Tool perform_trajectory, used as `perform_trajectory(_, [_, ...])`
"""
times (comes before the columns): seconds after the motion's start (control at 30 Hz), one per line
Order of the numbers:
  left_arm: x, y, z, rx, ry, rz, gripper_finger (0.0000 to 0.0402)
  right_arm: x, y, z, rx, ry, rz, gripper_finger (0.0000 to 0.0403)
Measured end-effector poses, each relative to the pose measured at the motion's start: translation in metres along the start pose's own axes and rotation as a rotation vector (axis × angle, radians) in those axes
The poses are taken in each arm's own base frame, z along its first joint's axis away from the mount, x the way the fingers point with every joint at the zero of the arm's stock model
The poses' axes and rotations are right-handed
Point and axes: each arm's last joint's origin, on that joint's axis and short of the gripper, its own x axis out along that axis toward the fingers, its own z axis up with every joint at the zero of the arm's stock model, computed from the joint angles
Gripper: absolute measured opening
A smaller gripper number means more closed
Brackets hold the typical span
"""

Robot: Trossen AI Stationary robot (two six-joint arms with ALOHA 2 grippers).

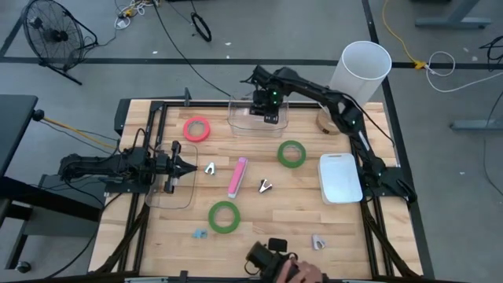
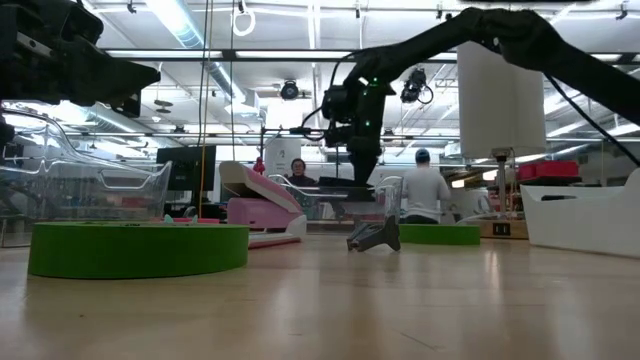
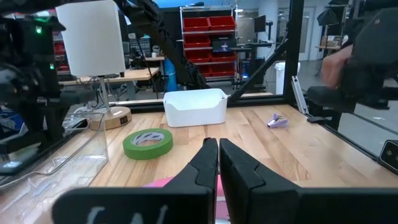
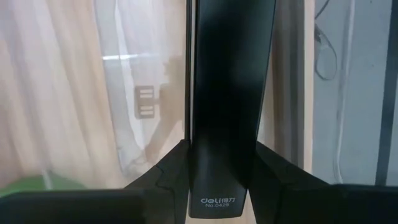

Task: Pick and place Stapler, Stapler remover, tape
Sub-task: Put the black stapler into the top transparent bin

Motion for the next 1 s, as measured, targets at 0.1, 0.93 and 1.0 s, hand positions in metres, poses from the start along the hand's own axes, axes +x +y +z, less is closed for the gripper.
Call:
perform_trajectory(0.1, [0.0, 0.0, 0.0, 0.0, 0.0, 0.0, 0.0018, 0.007, -0.004, 0.0, -0.014, -0.004, -0.001, 0.0118])
perform_trajectory(0.93, [0.0, 0.0, 0.0, 0.0, 0.0, 0.0, 0.0018, 0.048, -0.021, -0.009, -0.025, 0.003, 0.034, 0.0125])
perform_trajectory(1.0, [0.0, 0.0, 0.0, 0.0, 0.0, 0.0, 0.0018, 0.048, -0.02, -0.009, -0.027, 0.003, 0.034, 0.0131])
